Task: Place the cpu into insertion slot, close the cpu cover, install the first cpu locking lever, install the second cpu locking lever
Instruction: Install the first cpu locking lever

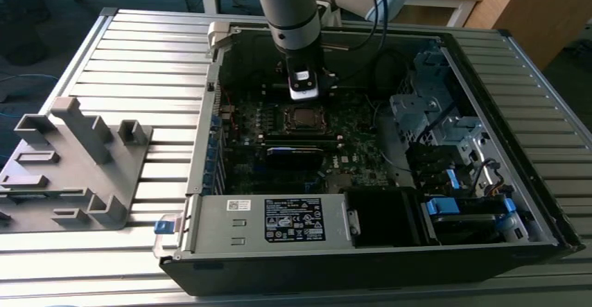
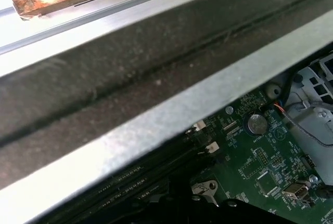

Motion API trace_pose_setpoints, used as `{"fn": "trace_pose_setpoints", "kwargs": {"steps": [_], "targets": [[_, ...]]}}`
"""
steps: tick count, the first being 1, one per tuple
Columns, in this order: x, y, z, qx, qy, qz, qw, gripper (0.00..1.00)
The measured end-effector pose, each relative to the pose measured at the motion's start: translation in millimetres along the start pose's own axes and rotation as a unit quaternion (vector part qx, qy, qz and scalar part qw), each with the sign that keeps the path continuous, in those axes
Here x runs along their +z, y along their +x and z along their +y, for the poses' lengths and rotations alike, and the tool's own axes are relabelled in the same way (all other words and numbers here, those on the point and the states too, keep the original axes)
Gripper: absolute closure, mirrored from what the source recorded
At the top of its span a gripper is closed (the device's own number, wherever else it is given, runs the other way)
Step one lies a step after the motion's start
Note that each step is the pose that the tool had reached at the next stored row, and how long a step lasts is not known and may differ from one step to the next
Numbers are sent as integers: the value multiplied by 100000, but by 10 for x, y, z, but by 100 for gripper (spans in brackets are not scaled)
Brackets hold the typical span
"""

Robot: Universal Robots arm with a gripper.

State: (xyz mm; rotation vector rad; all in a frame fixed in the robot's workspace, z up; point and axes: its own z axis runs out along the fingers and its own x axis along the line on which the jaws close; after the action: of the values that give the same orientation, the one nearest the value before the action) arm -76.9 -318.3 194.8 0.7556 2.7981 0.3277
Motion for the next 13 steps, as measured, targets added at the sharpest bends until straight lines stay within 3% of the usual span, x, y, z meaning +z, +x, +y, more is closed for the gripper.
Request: {"fn": "trace_pose_setpoints", "kwargs": {"steps": [13], "targets": [[-5, 35, 4, 401, 63, -111, 99999, 89]]}}
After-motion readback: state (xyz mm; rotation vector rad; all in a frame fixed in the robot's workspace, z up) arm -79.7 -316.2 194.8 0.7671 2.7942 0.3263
